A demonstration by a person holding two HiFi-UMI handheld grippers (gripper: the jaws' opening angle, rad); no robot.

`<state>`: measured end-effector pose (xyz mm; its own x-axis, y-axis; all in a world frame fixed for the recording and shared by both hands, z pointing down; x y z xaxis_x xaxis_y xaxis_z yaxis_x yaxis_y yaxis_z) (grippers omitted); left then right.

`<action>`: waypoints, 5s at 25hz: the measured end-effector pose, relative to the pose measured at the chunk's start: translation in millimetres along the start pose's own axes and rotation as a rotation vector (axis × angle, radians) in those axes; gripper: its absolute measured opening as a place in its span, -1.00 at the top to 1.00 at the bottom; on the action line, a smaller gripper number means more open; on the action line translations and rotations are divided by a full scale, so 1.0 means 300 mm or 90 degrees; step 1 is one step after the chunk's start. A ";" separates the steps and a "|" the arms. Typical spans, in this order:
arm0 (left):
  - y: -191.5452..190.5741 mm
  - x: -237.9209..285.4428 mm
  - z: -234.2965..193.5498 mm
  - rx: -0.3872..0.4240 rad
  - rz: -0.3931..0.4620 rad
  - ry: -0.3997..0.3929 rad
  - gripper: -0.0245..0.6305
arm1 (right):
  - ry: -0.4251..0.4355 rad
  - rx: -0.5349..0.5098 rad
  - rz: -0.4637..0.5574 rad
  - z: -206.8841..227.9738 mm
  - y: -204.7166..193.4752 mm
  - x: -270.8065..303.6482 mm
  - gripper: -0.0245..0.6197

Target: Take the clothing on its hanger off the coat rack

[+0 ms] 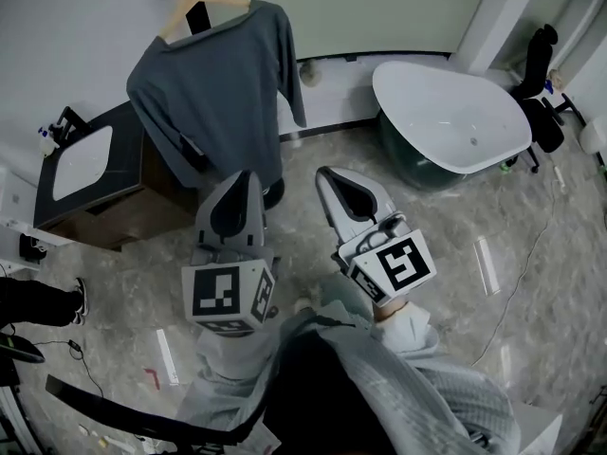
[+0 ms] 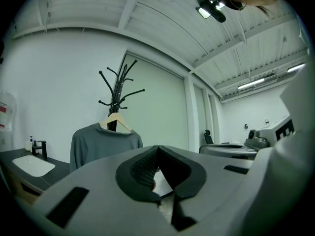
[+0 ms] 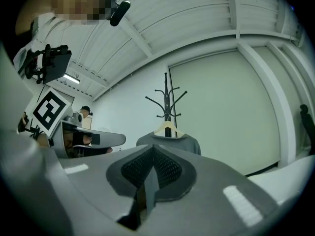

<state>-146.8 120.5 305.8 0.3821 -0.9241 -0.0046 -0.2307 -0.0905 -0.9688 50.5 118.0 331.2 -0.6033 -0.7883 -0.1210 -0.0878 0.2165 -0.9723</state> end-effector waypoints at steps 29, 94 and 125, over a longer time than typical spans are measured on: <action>0.223 0.979 -0.403 0.087 0.067 0.426 0.91 | 0.304 -0.116 0.128 0.795 -0.104 1.297 0.91; 0.411 1.343 -0.385 0.622 -0.044 0.386 0.57 | 0.032 -0.447 0.058 0.918 -0.010 1.391 0.56; 0.106 1.754 -0.046 0.562 -0.094 0.075 0.57 | -0.135 -0.459 -0.187 1.340 -0.230 1.014 0.56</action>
<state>34.3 -373.8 275.9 0.2480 -0.9622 0.1128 0.6028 0.0621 -0.7955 191.6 -368.2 281.1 -0.3196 -0.9474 0.0137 -0.7529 0.2452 -0.6108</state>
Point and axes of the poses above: the fingertips, and each gripper's own axes: x forward along the fingers, z to its right, y out of its top, the point moved 10 cm from there along -x, backward along the fingers, and after that the axes turned 12 degrees about -x, right-handed, at the moved point
